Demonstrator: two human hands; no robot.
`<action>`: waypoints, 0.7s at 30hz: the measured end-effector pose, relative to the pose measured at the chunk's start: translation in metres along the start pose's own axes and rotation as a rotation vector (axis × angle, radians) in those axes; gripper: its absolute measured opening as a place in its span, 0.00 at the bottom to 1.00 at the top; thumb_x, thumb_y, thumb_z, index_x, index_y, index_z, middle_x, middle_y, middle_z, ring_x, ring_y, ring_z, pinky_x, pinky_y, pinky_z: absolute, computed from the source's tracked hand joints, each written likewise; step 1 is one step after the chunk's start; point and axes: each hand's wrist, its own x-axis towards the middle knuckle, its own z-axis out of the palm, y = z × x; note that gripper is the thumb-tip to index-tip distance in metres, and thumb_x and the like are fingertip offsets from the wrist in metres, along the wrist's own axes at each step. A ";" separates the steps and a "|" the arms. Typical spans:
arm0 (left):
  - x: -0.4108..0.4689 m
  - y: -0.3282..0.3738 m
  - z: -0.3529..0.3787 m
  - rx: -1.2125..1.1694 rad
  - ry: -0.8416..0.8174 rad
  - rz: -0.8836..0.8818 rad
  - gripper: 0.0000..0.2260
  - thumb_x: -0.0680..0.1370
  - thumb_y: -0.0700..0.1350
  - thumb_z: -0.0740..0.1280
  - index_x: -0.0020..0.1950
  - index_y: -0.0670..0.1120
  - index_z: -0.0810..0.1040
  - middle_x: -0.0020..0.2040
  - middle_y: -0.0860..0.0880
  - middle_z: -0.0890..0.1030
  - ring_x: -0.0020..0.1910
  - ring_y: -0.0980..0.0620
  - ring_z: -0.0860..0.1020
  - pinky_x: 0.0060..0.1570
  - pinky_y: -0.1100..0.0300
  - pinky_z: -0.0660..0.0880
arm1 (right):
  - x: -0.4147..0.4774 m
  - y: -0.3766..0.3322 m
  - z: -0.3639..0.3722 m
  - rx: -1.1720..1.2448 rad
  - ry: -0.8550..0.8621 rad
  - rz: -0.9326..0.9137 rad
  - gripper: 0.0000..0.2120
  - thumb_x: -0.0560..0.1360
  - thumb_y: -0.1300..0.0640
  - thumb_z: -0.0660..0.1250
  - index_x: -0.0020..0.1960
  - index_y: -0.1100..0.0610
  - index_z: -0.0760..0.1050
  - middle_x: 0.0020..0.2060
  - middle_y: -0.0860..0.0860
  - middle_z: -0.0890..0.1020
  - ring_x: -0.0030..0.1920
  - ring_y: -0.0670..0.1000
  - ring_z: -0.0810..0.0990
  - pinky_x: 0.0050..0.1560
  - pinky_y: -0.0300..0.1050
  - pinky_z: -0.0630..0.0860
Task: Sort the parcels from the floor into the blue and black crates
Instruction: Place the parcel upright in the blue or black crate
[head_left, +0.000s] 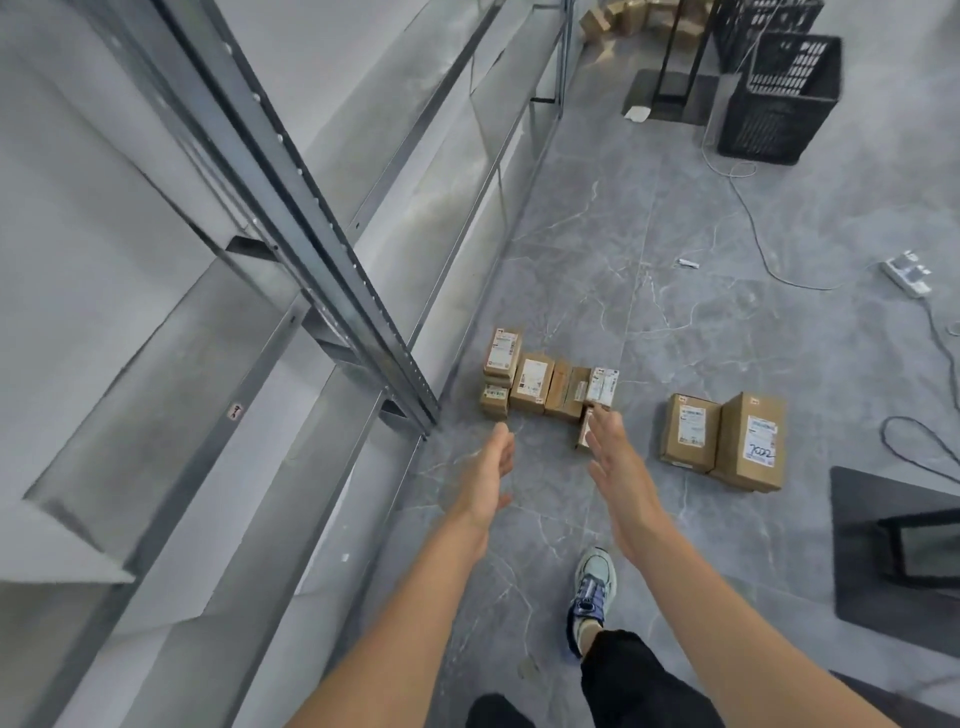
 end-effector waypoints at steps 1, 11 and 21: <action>0.013 0.006 0.007 0.002 0.000 -0.018 0.29 0.84 0.64 0.52 0.79 0.49 0.67 0.78 0.51 0.69 0.74 0.54 0.69 0.74 0.44 0.66 | 0.015 -0.003 -0.006 -0.001 0.001 0.025 0.45 0.73 0.24 0.53 0.85 0.45 0.56 0.83 0.44 0.60 0.82 0.47 0.59 0.83 0.54 0.55; 0.135 0.050 0.040 0.011 -0.009 -0.141 0.28 0.84 0.64 0.52 0.79 0.49 0.67 0.78 0.51 0.69 0.76 0.52 0.68 0.76 0.41 0.63 | 0.153 -0.032 -0.032 -0.012 0.046 0.141 0.45 0.74 0.25 0.51 0.85 0.45 0.55 0.84 0.45 0.59 0.82 0.47 0.60 0.82 0.53 0.55; 0.343 0.055 0.032 0.081 -0.078 -0.293 0.29 0.84 0.64 0.54 0.80 0.50 0.66 0.79 0.51 0.68 0.77 0.52 0.66 0.78 0.44 0.61 | 0.337 0.008 -0.018 0.013 0.161 0.281 0.37 0.80 0.26 0.51 0.85 0.39 0.54 0.83 0.41 0.59 0.82 0.45 0.59 0.83 0.58 0.54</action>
